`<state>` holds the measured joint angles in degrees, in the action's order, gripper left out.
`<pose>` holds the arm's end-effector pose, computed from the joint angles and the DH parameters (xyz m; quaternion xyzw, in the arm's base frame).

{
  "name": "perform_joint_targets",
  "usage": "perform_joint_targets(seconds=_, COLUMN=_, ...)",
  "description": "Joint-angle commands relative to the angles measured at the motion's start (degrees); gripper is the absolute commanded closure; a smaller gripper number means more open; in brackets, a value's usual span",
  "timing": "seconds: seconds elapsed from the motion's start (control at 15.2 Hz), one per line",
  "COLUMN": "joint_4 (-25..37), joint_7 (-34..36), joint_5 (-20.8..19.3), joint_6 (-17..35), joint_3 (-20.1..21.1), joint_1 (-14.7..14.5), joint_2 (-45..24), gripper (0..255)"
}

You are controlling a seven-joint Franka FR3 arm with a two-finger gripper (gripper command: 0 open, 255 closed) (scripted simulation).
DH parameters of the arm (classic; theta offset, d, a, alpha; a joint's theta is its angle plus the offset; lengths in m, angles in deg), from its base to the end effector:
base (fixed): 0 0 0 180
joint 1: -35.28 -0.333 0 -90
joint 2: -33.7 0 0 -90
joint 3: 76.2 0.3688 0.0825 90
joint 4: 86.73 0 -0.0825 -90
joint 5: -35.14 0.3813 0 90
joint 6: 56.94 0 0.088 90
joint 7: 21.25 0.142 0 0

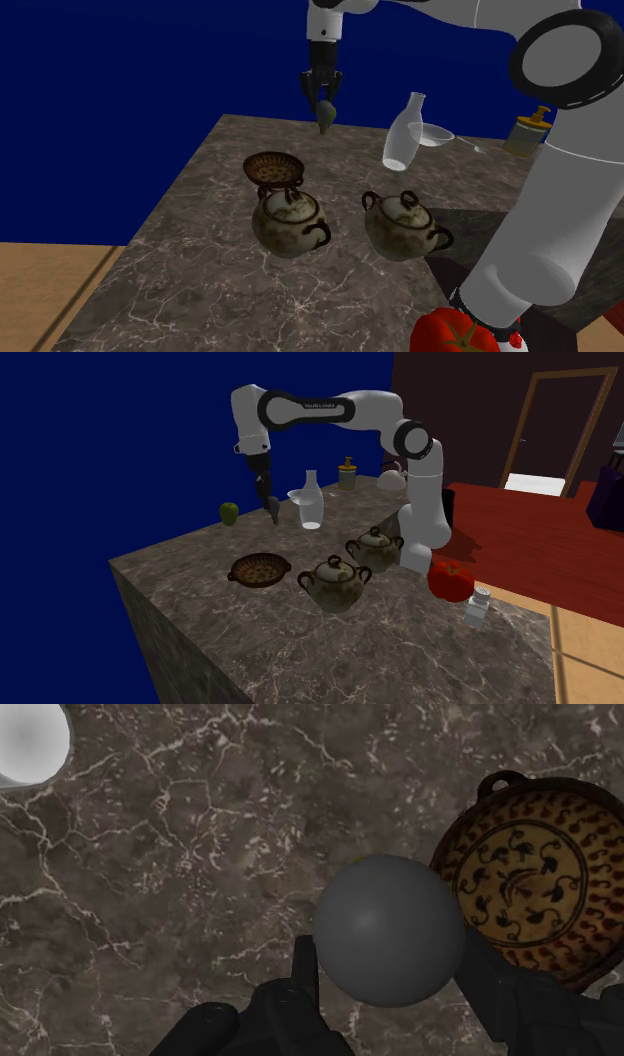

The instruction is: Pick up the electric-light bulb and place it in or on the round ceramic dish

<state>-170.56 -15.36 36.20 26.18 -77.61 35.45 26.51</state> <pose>0.5782 -0.0122 0.6116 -0.9955 0.0645 0.0691 0.0051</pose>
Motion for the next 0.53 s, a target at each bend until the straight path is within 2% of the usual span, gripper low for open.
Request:
perform_joint_targets(seconds=0.0, joint_4=2.7, joint_7=2.4, joint_5=0.2, joint_6=-1.2, joint_3=1.0, joint_1=-1.3, joint_2=-1.5, gripper=255)
perform_joint_targets(seconds=0.46, joint_4=18.0, joint_7=11.0, joint_5=0.4, joint_6=-7.0, joint_3=4.3, joint_1=-6.5, joint_2=-10.8, gripper=255)
